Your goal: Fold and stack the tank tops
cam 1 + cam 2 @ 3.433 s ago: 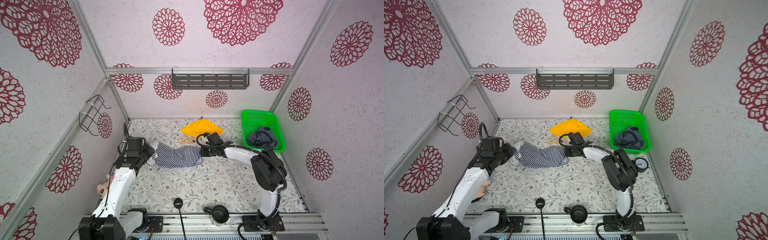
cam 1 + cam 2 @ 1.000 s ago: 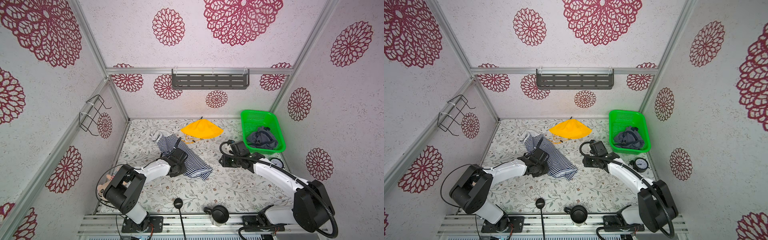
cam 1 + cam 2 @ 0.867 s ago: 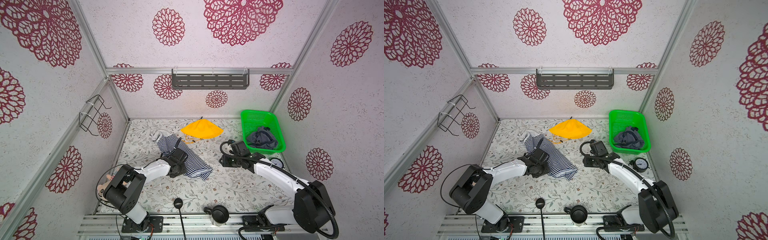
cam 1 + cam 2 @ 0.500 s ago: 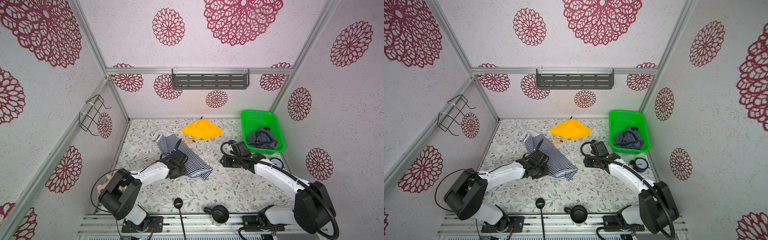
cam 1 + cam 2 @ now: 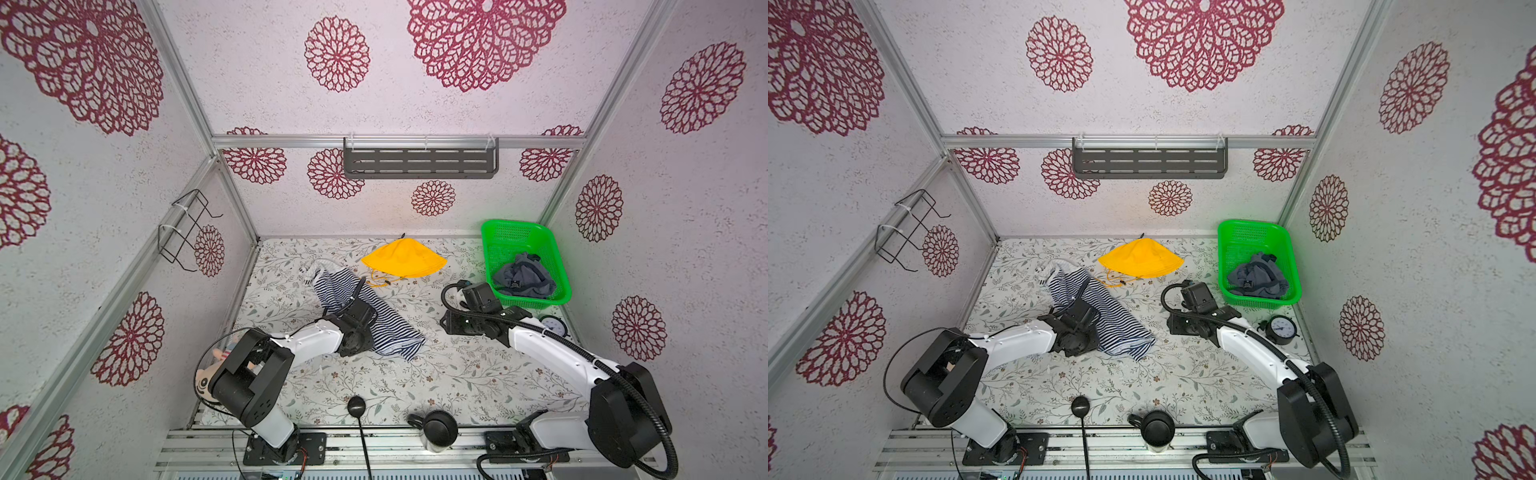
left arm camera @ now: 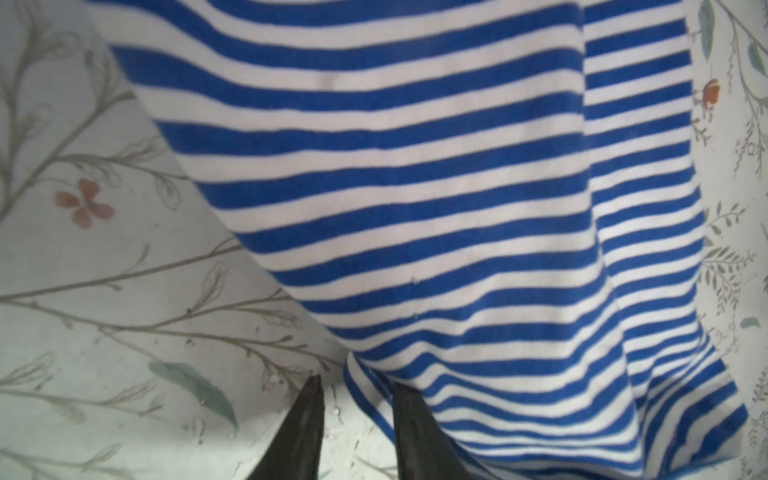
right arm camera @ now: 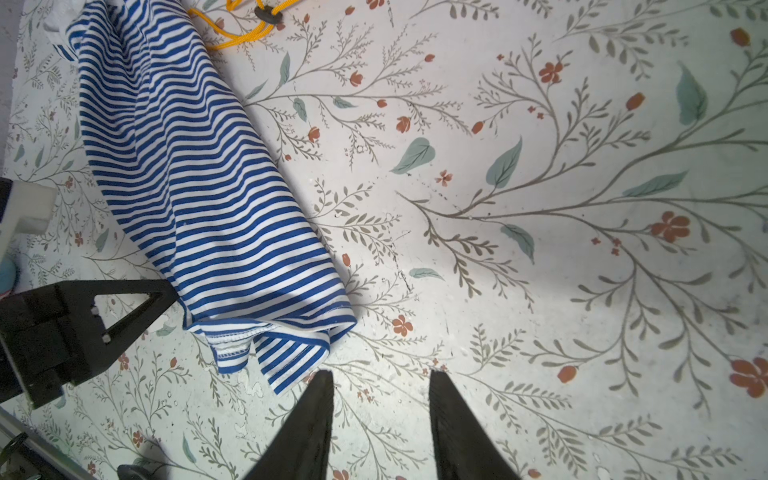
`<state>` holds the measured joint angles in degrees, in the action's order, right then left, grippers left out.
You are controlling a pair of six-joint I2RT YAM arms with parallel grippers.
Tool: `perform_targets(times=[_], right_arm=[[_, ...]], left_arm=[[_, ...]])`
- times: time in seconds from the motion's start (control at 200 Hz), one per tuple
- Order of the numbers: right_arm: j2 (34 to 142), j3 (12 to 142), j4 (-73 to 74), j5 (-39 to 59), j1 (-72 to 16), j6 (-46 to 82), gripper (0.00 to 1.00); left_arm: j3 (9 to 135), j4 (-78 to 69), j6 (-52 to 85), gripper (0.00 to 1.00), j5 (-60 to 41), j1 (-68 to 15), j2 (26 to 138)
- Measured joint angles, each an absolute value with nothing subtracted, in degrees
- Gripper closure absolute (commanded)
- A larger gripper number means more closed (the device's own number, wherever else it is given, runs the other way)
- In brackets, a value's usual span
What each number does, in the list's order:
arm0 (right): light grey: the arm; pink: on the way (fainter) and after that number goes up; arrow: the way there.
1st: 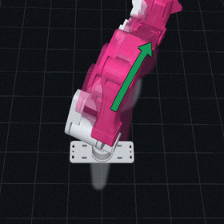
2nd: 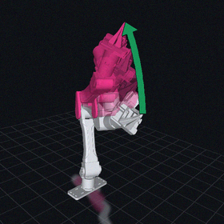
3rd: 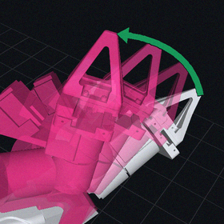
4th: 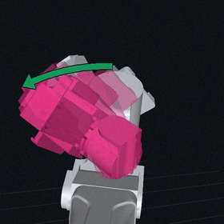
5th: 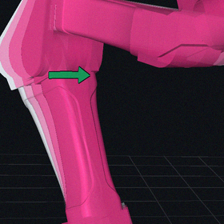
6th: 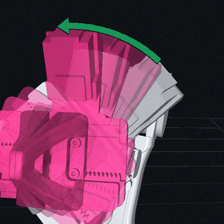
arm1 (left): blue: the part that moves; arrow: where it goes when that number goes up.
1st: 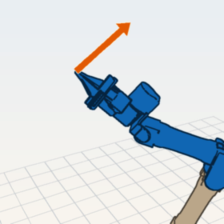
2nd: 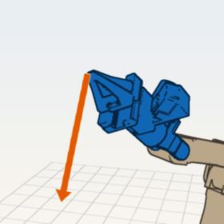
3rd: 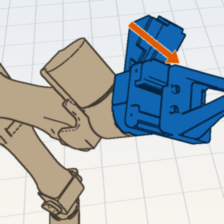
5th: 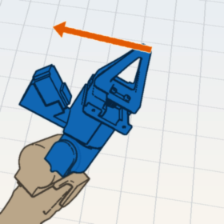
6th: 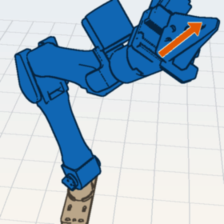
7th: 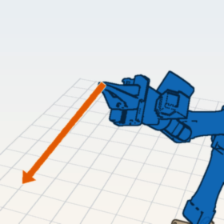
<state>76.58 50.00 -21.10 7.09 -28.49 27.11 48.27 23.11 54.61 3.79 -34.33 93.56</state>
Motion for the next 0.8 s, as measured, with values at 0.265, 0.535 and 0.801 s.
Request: perform_targets(times=[0.265, 0.535, 0.801], right_arm=[[76.58, 50.0, -21.1, 7.09, -28.47, 27.11, 0.59], [77.08, 47.27, -20.86, 8.34, -30.37, 26.79, 0.59], [83.07, 44.64, -17.45, 9.74, -41.12, 28.25, 0.65]], left_arm=[[50.13, 22.76, 53.34, 0.9, 3.18, -33.95, 95.96], [51.55, 25.06, 52.84, 1.0, 2.7, -33.82, 94.78], [58.41, 29.87, 51.94, 1.0, 3.97, -31.81, 80.62]])
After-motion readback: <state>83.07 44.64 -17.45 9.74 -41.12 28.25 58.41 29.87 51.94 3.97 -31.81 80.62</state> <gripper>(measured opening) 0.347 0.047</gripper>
